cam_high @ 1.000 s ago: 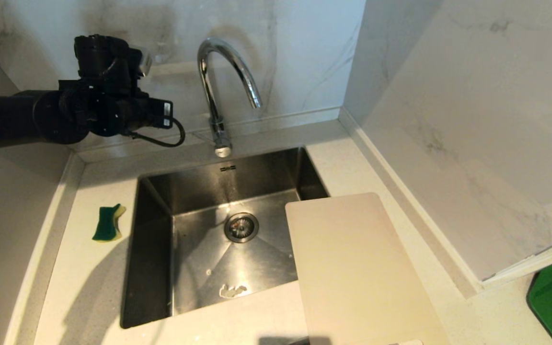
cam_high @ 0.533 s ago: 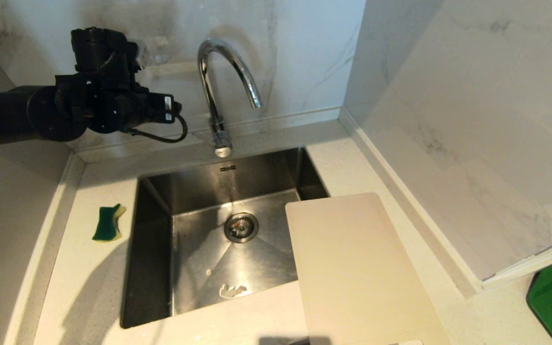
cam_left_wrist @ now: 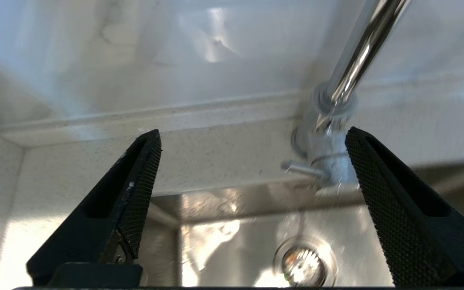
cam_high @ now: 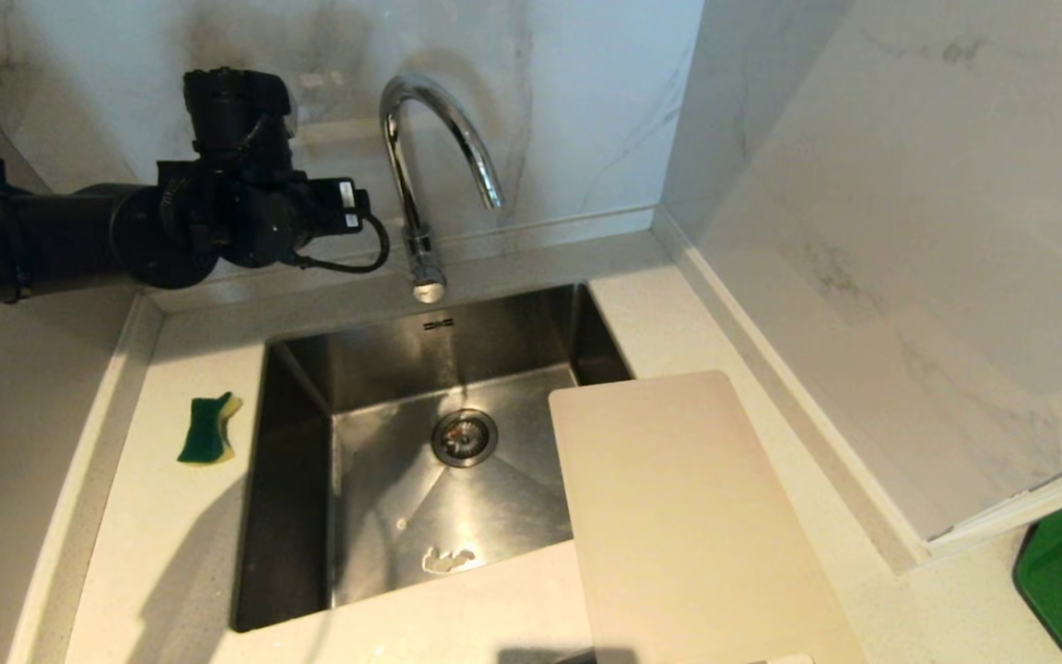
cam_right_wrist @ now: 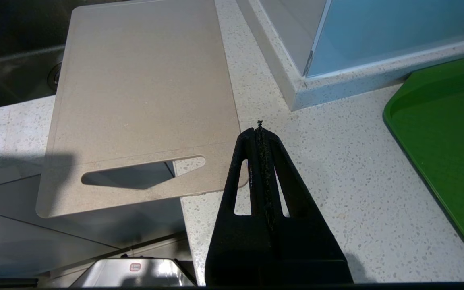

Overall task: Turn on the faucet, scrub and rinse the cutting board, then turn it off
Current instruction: Turn on the tap

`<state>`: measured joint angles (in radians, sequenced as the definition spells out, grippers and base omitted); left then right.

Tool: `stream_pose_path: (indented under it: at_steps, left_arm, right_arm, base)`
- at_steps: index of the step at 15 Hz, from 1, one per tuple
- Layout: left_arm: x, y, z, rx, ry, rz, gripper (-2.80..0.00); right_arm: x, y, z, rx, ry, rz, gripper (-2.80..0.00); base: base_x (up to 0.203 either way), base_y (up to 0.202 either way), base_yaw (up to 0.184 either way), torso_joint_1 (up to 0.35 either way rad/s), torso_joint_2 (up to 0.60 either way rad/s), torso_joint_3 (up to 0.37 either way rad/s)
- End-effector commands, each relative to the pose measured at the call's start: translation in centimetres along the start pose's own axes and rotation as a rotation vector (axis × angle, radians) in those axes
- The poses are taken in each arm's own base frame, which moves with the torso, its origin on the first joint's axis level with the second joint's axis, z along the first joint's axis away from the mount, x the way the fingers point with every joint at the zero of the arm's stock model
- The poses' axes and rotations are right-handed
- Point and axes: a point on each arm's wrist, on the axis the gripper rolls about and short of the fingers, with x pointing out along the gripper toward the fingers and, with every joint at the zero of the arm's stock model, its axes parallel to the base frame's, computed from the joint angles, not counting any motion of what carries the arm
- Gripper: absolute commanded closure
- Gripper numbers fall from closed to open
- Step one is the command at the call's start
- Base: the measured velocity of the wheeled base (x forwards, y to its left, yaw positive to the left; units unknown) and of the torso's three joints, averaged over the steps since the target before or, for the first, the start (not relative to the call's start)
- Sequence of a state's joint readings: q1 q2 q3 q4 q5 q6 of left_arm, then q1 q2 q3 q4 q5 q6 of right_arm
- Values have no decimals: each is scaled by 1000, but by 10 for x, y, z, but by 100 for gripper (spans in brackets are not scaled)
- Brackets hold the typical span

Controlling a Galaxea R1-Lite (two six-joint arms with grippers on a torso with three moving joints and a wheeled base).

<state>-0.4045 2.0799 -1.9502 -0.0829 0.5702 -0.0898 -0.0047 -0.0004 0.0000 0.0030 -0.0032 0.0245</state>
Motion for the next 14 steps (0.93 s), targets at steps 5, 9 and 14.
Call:
stream_pose_path:
  at_steps: [5, 9, 14]
  left_arm:
    - [19, -16, -29, -82, -42, 181, -280]
    - [29, -19, -42, -123, -61, 225, -280]
    - [34, -26, -56, -186, -48, 218, -280]
  right_arm:
    - [0, 0, 0, 0, 1, 0, 0]
    - [0, 0, 0, 0, 1, 0, 0]
    - [0, 0, 0, 0, 1, 0, 0]
  base:
    - [0, 0, 0, 0, 0, 0]
    - [0, 0, 0, 0, 0, 0]
    - [0, 0, 0, 0, 0, 0]
